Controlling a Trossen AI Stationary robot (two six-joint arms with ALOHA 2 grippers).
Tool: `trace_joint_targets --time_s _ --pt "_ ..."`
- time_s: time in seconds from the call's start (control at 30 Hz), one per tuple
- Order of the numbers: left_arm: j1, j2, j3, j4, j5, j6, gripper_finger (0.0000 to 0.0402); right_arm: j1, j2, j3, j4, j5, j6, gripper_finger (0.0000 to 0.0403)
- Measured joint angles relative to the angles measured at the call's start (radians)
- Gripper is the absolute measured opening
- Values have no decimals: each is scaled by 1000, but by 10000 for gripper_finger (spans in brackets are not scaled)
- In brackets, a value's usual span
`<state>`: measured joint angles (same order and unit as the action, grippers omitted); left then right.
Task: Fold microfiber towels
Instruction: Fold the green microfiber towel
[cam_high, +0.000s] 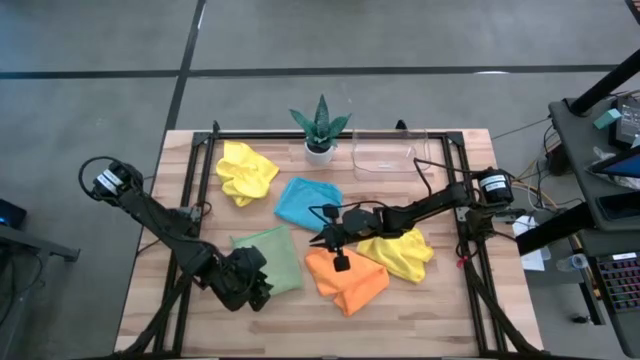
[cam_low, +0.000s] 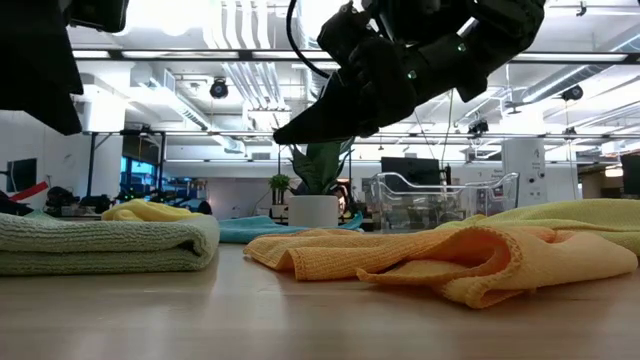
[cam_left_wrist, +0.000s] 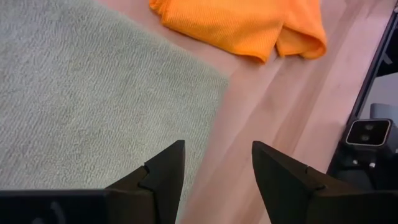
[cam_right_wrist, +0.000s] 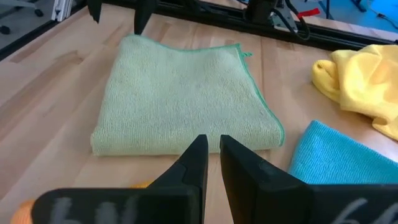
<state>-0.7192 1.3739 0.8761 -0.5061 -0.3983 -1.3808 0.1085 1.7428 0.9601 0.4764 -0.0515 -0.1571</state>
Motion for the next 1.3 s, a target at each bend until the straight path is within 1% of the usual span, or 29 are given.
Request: trace_joint_targets --time_s 0.13,0.27,0.5,0.63,0.73,0.83,0.93,1.13,1.3 --pt "-2 0 -1 -1 -7 7 171 0 0 0 34 0 17 63" --pt "-2 0 -9 -2 -9 27 171 0 0 0 66 0 25 99" --pt "-3 0 -19 -10 -10 50 171 0 0 28 61 0 42 168" --pt "-9 0 -19 -14 -8 62 171 0 3 53 61 0 42 192" --pt "-22 0 -19 -30 -7 62 171 0 37 88 59 0 42 200" --pt "-35 0 -19 -54 -5 60 171 0 106 145 55 1 21 200" --pt "-44 0 -19 -66 -4 59 171 -13 177 230 33 -1 18 201" --pt "-61 0 -19 -72 -4 55 171 -54 303 424 -141 -8 5 201" --pt "-72 0 -19 -80 -5 52 171 -87 394 549 -262 -12 -26 201"
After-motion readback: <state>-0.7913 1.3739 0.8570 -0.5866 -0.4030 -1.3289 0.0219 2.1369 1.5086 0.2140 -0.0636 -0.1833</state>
